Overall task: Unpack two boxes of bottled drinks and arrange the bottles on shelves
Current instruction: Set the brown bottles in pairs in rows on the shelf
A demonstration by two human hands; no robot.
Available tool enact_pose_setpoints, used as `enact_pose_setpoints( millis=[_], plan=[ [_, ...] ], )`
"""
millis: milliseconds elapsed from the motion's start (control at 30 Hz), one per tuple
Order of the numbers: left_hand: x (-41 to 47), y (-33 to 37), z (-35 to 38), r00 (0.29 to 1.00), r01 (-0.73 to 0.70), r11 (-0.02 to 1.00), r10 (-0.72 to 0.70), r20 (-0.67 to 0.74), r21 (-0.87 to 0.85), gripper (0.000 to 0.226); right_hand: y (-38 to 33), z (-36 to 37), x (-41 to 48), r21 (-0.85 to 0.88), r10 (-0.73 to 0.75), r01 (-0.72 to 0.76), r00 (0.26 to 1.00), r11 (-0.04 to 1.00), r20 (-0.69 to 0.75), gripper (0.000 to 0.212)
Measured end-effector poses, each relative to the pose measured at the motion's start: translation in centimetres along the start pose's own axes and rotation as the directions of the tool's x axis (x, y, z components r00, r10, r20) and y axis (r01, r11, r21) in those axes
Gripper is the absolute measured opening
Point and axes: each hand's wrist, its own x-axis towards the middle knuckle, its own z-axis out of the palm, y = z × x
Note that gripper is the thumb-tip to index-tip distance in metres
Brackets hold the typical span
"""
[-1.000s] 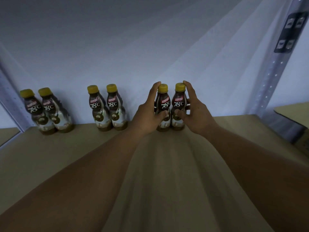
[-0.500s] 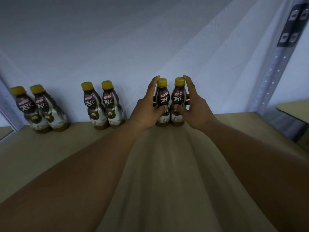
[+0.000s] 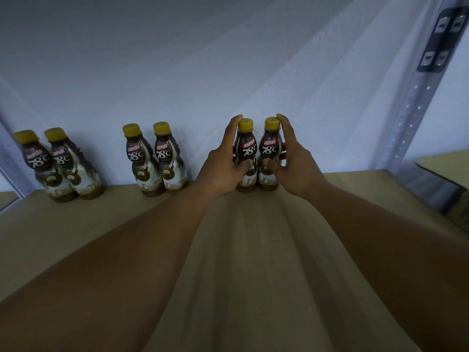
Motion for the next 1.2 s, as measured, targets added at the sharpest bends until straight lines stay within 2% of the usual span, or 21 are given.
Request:
enact_pose_setpoints(
  millis=[333,533,667,767,833,933,1033,1200],
  plan=[
    [-0.2,-0.1,0.3,1.000,0.013,0.999,-0.013,0.001,-0.040,0.098,-0.3,-0.1,-0.4,0.037,0.013,-0.012,1.000,0.999,-0.011,0.095],
    [-2.6,-0.8,0.8,0.986,0.163,0.981,-0.158,0.049,-0.101,0.116,0.0,0.6,-3.3,0.166,0.282,-0.286,0.958,0.944,0.050,0.115],
    [-6.2,-0.8,1.0,0.960,0.275,0.957,-0.268,0.086,-0.095,0.117,-0.8,0.2,-6.3,0.088,0.390,-0.407,0.907,0.909,0.158,0.109],
    [-9.1,-0.6,0.4,0.934,0.353,0.936,-0.352,0.063,0.004,0.103,-2.4,-0.2,-9.2,-0.032,0.418,-0.419,0.890,0.907,0.182,0.094],
    [-11.7,-0.3,-0.1,0.933,0.350,0.932,-0.356,0.055,0.094,0.084,-4.0,-0.3,-11.5,-0.127,0.400,-0.382,0.895,0.916,0.196,0.080],
    [-16.4,0.7,-1.4,0.941,0.313,0.934,-0.330,0.077,0.172,0.061,-7.1,-0.3,-15.5,-0.237,0.372,-0.315,0.891,0.919,0.259,0.069],
    [-21.2,2.3,-2.9,0.953,0.248,0.924,-0.286,0.095,0.292,0.051,-10.3,-0.4,-19.5,-0.274,0.335,-0.260,0.900,0.926,0.279,0.065],
    [-29.4,5.6,-5.0,0.972,0.171,0.908,-0.219,0.086,0.382,0.044,-14.9,-0.5,-26.2,-0.375,0.273,-0.155,0.918,0.914,0.286,0.058]
  ],
)
